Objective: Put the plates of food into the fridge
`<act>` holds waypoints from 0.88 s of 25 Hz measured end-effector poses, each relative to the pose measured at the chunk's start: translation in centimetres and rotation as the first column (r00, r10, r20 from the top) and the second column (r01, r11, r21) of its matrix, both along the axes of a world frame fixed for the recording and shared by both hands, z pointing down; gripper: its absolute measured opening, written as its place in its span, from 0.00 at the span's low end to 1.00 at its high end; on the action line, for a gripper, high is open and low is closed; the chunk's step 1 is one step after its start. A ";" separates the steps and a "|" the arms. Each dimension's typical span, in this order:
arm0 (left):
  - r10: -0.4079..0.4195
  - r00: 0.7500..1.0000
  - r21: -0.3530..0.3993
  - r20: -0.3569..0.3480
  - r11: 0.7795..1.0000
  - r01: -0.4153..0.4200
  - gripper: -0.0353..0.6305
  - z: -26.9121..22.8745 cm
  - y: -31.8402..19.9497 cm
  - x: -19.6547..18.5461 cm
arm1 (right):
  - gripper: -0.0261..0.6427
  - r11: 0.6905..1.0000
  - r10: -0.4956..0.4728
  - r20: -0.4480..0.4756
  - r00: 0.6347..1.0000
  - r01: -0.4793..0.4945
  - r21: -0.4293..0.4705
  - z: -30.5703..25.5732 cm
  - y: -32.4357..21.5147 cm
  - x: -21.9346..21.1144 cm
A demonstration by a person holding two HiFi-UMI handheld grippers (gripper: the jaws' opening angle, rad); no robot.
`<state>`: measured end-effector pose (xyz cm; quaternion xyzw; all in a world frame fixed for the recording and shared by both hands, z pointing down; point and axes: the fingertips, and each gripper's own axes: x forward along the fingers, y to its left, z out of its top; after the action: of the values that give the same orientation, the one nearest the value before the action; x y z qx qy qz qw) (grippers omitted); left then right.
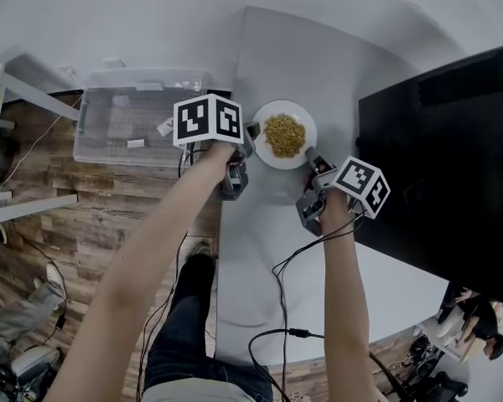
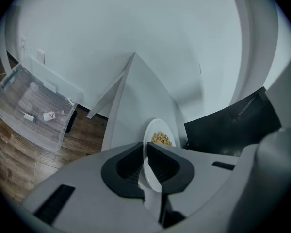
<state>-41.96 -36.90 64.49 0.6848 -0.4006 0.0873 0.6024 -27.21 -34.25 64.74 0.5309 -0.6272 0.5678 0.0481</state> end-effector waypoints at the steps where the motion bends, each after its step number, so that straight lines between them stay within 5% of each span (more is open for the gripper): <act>1: 0.000 1.000 0.000 -0.011 1.000 0.000 0.10 -0.1 0.3 0.0 | 0.11 1.000 0.003 0.009 1.000 -0.003 -0.004 0.0 0.4 -0.1; 22: -0.011 0.992 0.019 -0.127 1.000 0.014 0.10 -4.3 9.9 -1.7 | 0.10 0.995 0.044 0.104 0.994 -0.052 0.083 -5.3 10.1 -1.7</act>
<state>-43.66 -26.96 60.22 0.6923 -0.3668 0.0360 0.6204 -28.90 -24.17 59.40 0.5177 -0.6397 0.5677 -0.0204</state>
